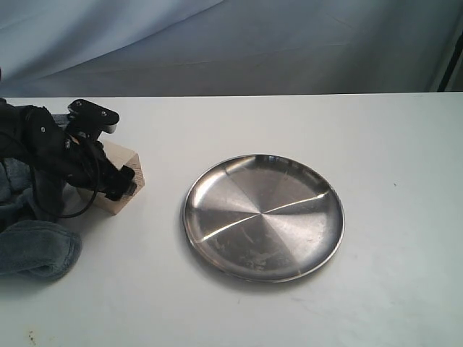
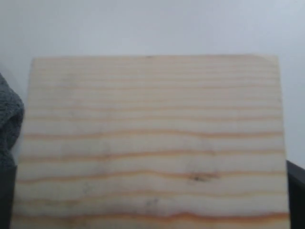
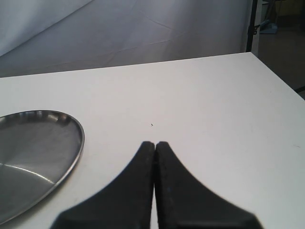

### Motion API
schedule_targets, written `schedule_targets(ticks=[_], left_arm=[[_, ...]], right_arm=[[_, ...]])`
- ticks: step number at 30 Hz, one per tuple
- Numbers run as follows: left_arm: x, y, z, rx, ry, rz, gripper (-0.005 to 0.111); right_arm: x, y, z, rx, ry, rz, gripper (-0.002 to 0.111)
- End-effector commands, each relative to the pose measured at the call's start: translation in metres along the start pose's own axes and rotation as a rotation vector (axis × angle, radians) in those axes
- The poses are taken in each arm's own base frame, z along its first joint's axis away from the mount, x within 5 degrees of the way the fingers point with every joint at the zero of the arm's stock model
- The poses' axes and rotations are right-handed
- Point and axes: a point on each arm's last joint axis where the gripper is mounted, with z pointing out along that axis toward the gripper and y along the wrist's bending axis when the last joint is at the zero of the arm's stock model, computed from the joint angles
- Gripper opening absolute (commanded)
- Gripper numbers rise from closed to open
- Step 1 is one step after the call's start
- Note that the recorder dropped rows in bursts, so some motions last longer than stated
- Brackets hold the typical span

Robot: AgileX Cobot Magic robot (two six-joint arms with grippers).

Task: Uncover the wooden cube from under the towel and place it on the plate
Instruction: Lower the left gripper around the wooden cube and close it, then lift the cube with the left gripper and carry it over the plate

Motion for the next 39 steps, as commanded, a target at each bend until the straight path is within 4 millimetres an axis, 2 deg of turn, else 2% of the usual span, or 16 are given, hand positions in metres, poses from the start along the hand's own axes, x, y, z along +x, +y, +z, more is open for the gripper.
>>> schedule_targets(ticks=[1, 6, 9, 11, 14, 15, 17, 19, 25, 27, 33, 39], left_arm=[[0.003, -0.001, 0.006, 0.0, 0.008, 0.006, 0.034], [-0.001, -0.002, -0.005, 0.008, 0.008, 0.008, 0.034], [-0.009, 0.0, -0.02, -0.002, -0.036, 0.0, 0.034], [-0.017, 0.0, -0.035, 0.0, -0.087, -0.048, 0.028], [-0.026, -0.005, -0.061, 0.021, -0.134, -0.077, 0.008], [-0.027, -0.009, -0.066, 0.031, -0.133, -0.064, 0.005], [-0.033, -0.022, -0.079, 0.04, -0.151, 0.004, 0.003], [-0.042, -0.046, -0.093, 0.063, -0.209, 0.06, 0.003], [-0.055, -0.12, -0.108, 0.18, -0.267, 0.189, 0.003], [-0.06, -0.137, -0.115, 0.207, -0.293, 0.227, 0.003], [-0.082, -0.175, -0.135, 0.269, -0.372, 0.295, 0.003], [-0.101, -0.197, -0.126, 0.333, -0.282, 0.304, 0.003]], right_arm=[[0.002, 0.0, 0.0, -0.001, 0.008, 0.009, 0.003], [0.002, 0.0, 0.0, -0.001, 0.008, 0.009, 0.003], [0.002, 0.0, 0.0, -0.001, 0.008, 0.009, 0.003], [0.002, 0.0, 0.0, -0.001, 0.008, 0.009, 0.003], [0.002, 0.0, 0.0, -0.001, 0.008, 0.009, 0.003], [0.002, 0.0, 0.0, -0.001, 0.008, 0.009, 0.003], [0.002, 0.0, 0.0, -0.001, 0.008, 0.009, 0.003], [0.002, 0.0, 0.0, -0.001, 0.008, 0.009, 0.003], [0.002, 0.0, 0.0, -0.001, 0.008, 0.009, 0.003], [0.002, 0.0, 0.0, -0.001, 0.008, 0.009, 0.003], [0.002, 0.0, 0.0, -0.001, 0.008, 0.009, 0.003], [0.002, 0.0, 0.0, -0.001, 0.008, 0.009, 0.003]])
